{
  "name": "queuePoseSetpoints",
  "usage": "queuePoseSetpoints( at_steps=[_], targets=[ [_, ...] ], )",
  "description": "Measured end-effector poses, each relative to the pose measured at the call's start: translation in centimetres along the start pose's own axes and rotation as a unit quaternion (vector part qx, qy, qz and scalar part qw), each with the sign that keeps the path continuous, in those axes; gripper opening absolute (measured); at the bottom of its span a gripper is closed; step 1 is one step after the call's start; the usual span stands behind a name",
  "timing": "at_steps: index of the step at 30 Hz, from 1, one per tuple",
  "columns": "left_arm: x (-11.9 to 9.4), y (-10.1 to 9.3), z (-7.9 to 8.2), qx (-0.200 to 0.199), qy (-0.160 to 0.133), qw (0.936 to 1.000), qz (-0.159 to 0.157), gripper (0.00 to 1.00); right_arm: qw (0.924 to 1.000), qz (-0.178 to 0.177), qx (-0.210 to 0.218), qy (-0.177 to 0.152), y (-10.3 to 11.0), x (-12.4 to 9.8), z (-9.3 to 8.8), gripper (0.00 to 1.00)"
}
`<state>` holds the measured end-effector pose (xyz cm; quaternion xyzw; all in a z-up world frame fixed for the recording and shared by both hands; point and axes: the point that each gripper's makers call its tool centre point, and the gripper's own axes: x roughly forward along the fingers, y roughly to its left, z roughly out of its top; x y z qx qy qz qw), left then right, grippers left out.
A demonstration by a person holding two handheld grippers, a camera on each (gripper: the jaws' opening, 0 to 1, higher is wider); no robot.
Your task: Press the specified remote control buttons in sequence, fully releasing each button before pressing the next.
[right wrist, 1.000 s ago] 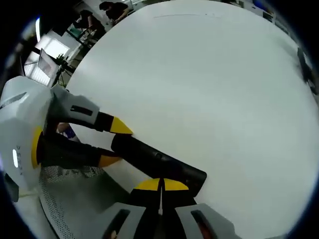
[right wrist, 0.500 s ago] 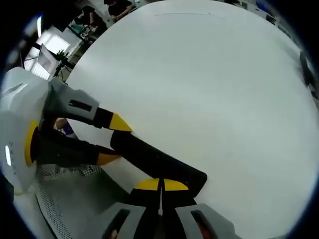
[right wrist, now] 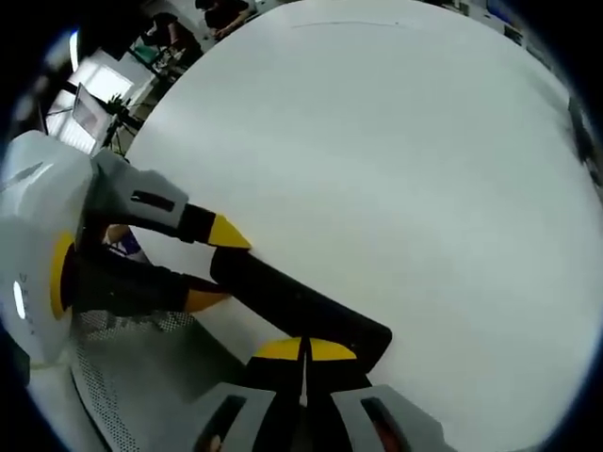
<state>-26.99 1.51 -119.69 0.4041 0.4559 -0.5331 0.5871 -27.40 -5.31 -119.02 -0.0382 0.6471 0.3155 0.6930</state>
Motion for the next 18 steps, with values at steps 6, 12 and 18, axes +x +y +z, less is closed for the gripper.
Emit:
queuePoseSetpoints(
  at_steps=[6,12,18],
  targets=[
    [-0.01,-0.03,0.02,0.001,0.002,1.0000,0.000,0.23,0.9998,-0.013,-0.004,-0.012,-0.56,-0.54,0.48,0.00],
    [-0.01,-0.03,-0.01,0.000,0.004,1.0000,0.000,0.23,0.9998,-0.002,0.000,-0.019,-0.21,-0.55,0.68,0.00],
    [-0.02,-0.03,-0.01,-0.001,0.003,1.0000,0.000,0.23,0.9997,-0.007,-0.020,-0.009,-0.11,-0.27,0.43,0.00]
  ],
)
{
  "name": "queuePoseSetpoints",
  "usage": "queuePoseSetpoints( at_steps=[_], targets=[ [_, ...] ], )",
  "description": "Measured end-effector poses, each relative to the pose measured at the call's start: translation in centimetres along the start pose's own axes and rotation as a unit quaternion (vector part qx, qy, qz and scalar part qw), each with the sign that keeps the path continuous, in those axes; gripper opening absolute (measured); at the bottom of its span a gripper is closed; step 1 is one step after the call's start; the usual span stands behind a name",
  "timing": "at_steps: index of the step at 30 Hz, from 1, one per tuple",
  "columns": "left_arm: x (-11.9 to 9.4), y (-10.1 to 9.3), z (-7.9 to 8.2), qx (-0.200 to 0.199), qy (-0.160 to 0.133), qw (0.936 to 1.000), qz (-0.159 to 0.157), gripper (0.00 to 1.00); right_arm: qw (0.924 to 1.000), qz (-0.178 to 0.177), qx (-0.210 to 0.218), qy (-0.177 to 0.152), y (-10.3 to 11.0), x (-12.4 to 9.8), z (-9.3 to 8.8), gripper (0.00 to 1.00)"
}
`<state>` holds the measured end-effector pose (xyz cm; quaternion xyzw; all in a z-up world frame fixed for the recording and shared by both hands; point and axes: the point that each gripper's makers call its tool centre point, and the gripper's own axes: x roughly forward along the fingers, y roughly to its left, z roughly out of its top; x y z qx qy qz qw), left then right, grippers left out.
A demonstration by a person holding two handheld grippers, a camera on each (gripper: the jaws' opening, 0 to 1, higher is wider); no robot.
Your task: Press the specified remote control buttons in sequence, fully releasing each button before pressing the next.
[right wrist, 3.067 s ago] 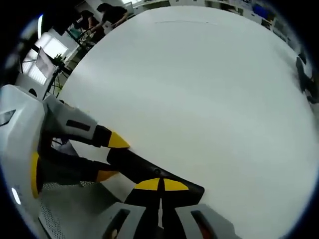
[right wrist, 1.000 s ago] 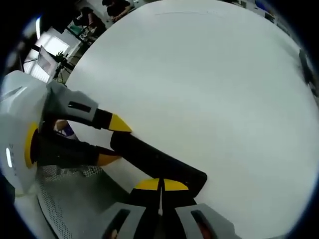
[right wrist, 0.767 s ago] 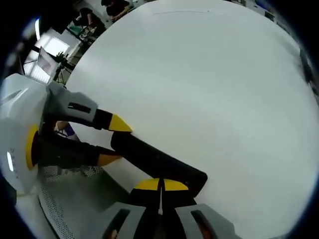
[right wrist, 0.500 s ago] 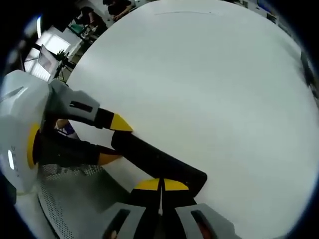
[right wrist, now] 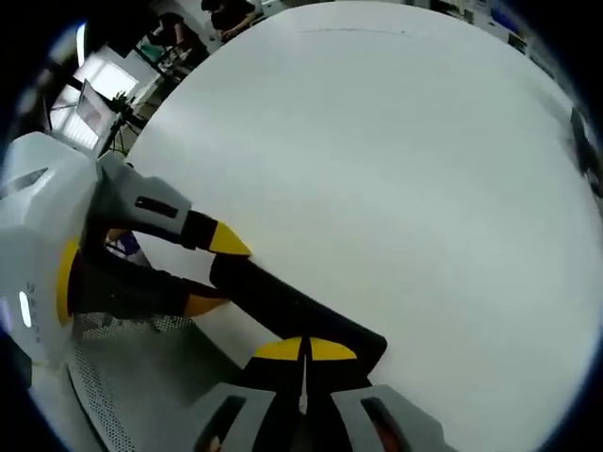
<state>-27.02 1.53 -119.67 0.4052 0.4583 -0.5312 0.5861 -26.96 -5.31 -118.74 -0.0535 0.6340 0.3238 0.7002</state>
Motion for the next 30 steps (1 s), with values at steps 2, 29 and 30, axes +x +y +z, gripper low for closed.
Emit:
queuePoseSetpoints(
  at_steps=[2,29,30],
  targets=[
    [-0.01,0.00,-0.02,-0.001,-0.001,1.0000,0.001,0.23,1.0000,-0.002,-0.001,0.000,-0.01,0.01,-0.01,0.00],
    [-0.13,0.00,-0.09,-0.013,-0.031,0.9994,0.006,0.23,0.9977,-0.052,-0.043,-0.004,0.07,0.17,-0.25,0.00],
    [-0.13,-0.03,-0.09,-0.012,-0.034,0.9993,0.007,0.23,0.9974,-0.056,-0.046,-0.003,0.08,0.18,-0.24,0.00]
  ],
)
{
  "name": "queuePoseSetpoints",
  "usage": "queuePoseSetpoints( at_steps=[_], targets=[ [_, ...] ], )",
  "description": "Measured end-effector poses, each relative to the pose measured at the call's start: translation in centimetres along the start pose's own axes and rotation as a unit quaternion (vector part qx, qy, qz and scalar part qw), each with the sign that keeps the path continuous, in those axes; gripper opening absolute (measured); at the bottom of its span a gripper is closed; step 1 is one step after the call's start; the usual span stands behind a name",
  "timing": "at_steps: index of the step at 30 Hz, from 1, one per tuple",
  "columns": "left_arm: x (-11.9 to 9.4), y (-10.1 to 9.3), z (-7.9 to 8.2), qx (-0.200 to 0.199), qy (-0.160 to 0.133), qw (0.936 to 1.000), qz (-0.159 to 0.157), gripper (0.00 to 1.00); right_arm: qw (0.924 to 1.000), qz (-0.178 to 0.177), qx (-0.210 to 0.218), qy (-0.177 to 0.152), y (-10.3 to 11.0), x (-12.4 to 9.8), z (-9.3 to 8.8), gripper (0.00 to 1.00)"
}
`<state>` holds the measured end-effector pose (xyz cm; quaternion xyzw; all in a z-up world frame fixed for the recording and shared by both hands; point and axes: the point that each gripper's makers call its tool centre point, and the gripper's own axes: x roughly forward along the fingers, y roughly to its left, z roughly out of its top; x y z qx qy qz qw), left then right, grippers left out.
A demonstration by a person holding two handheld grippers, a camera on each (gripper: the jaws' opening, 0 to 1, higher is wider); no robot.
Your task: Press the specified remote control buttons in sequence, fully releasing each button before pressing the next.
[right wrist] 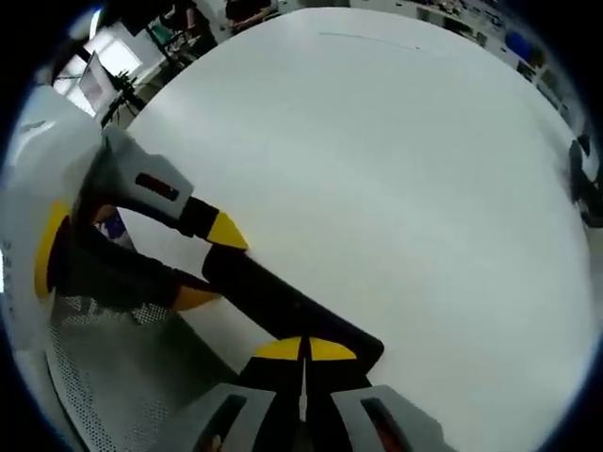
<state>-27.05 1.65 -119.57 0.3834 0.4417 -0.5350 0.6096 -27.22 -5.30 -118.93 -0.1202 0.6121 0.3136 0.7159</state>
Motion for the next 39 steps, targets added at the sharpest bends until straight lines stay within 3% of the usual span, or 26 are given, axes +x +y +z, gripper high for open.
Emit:
queuePoseSetpoints(
  at_steps=[7,15,31,39],
  targets=[
    [-0.05,0.00,-0.05,-0.007,-0.020,0.9998,0.003,0.24,1.0000,-0.009,0.000,0.004,-0.14,-0.03,0.11,0.00],
    [-0.29,-0.05,-0.87,0.000,-0.008,1.0000,-0.002,0.23,1.0000,-0.005,0.006,0.002,-0.10,-0.06,0.12,0.00],
    [-0.15,0.09,-0.84,-0.007,0.015,0.9998,-0.011,0.23,0.9998,-0.003,0.017,-0.006,-0.12,-0.01,0.23,0.00],
    [-0.24,0.06,-0.82,-0.017,0.007,0.9998,-0.009,0.23,0.9992,0.016,0.036,0.000,-0.31,0.03,0.29,0.00]
  ],
)
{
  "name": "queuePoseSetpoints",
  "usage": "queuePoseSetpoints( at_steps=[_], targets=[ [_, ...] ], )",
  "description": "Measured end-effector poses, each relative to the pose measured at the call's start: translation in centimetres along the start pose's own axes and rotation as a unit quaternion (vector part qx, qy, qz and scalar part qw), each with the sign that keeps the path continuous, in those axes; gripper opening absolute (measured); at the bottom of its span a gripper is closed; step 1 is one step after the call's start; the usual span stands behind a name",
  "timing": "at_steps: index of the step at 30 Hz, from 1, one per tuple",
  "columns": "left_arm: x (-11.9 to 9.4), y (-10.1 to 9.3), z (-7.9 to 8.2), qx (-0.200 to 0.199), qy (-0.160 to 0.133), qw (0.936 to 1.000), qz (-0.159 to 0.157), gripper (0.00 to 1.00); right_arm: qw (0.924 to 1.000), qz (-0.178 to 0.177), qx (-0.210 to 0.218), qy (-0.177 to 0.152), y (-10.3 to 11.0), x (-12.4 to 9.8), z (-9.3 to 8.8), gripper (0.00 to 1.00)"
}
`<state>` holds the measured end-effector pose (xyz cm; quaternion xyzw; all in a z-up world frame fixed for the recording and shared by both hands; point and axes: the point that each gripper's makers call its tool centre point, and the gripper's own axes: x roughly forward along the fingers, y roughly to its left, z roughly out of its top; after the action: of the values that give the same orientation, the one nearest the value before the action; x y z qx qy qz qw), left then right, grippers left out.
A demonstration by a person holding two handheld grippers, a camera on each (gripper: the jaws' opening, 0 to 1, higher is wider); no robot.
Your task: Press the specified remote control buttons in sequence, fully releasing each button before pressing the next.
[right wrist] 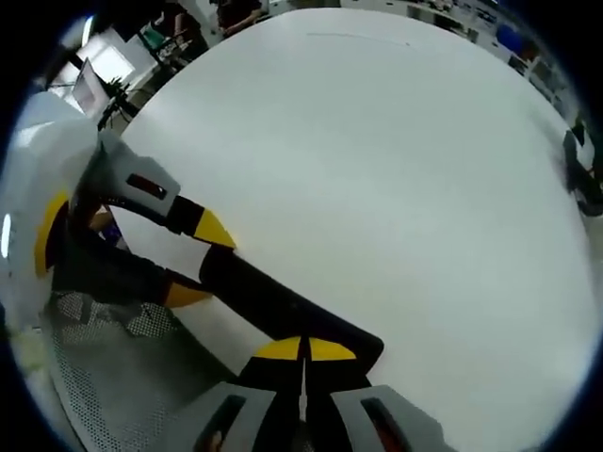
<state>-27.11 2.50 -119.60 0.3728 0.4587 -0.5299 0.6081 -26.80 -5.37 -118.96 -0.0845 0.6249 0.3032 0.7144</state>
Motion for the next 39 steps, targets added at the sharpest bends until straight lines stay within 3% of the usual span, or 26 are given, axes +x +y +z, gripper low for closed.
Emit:
queuePoseSetpoints(
  at_steps=[4,7,13,18,22,25,30,32,39],
  targets=[
    [0.02,0.02,0.03,0.011,0.009,0.9999,-0.004,0.23,0.9993,0.014,0.031,0.012,-0.10,0.09,0.10,0.00],
    [0.01,0.01,0.05,0.016,0.009,0.9998,-0.007,0.23,0.9997,0.005,0.022,0.012,0.06,0.13,0.05,0.00],
    [-0.12,-0.01,-0.13,0.020,-0.015,0.9996,-0.013,0.23,0.9985,0.021,0.049,-0.014,-0.20,0.09,0.04,0.00],
    [-0.13,-0.04,-0.03,0.028,-0.020,0.9993,-0.017,0.23,0.9975,0.008,0.071,-0.006,0.03,0.06,0.04,0.00],
    [-0.13,-0.07,-0.02,0.034,-0.023,0.9990,-0.017,0.23,0.9936,0.029,0.109,-0.004,-0.07,-0.08,0.00,0.00],
    [-0.15,-0.05,-0.02,0.030,-0.031,0.9989,-0.017,0.23,0.9933,0.031,0.111,-0.004,-0.15,-0.02,0.05,0.00],
    [-0.12,-0.06,0.01,0.032,-0.034,0.9988,-0.012,0.23,0.9928,0.021,0.117,-0.013,-0.12,-0.04,0.11,0.00],
    [-0.14,-0.03,0.04,0.034,-0.035,0.9987,-0.013,0.23,0.9875,0.027,0.154,-0.016,-0.07,-0.16,0.08,0.00],
    [-0.12,0.08,0.10,0.041,-0.027,0.9986,-0.017,0.23,0.9882,0.008,0.152,-0.019,-0.54,-0.41,-0.10,0.00]
  ],
)
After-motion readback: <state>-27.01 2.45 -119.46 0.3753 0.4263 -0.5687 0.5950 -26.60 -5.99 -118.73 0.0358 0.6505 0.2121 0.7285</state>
